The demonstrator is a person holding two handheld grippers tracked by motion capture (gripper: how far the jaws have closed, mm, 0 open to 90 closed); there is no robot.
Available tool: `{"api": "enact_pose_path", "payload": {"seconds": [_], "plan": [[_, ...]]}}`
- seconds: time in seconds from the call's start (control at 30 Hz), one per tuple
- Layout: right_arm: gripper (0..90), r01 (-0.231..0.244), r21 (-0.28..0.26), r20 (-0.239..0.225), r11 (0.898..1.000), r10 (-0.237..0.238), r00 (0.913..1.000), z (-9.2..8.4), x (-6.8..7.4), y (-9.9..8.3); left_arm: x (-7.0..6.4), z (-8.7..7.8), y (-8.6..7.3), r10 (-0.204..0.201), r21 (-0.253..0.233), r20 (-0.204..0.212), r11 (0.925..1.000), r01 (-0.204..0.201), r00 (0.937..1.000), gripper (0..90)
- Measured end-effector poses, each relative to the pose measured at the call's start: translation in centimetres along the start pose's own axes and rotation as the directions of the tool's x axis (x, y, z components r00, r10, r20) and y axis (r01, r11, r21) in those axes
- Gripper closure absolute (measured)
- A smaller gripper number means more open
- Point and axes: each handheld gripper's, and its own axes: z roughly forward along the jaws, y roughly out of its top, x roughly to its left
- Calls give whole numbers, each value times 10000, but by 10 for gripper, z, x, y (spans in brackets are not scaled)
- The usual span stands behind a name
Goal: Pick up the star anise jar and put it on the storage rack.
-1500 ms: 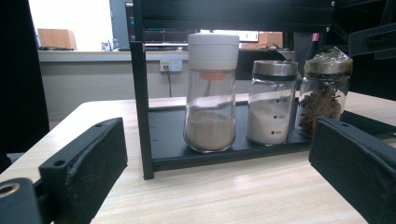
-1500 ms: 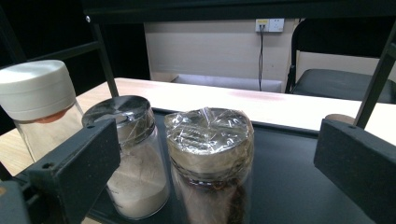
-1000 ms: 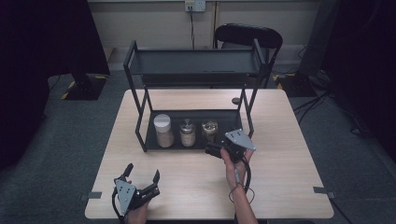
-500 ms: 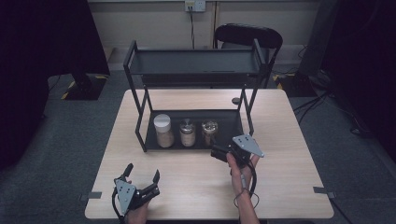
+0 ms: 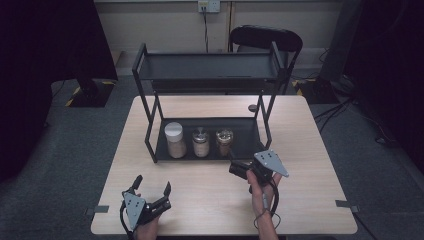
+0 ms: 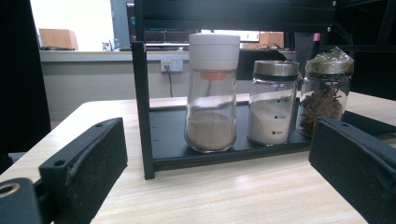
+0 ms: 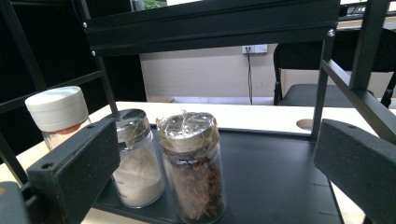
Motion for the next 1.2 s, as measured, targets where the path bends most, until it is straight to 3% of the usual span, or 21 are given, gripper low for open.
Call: {"api": "enact_pose_path", "payload": {"seconds": [0.3,0.5,0.7,0.83,1.03,1.2], "plan": [[0,17,32,170,10000,-18,9999,-7,0,-7,0,0,0,-5,-1,1,10000,5,10000,35],[0,180,-6,520,9998,-179,9985,-13,1,-10,0,0,0,-3,-1,0,10000,3,10000,35],[0,74,-86,566,9999,-69,9984,-20,-3,-13,0,0,0,-4,-2,1,10000,4,10000,36],[0,-268,-213,528,9994,278,9982,-24,-5,-15,0,0,0,-3,0,1,10000,3,10000,35],[0,-34,-320,830,9995,60,9965,-30,-1,-21,0,0,0,-4,0,1,10000,4,10000,36],[0,-44,-313,803,9995,69,9967,-35,-3,-27,0,0,0,-4,-2,0,10000,4,10000,36]]}}
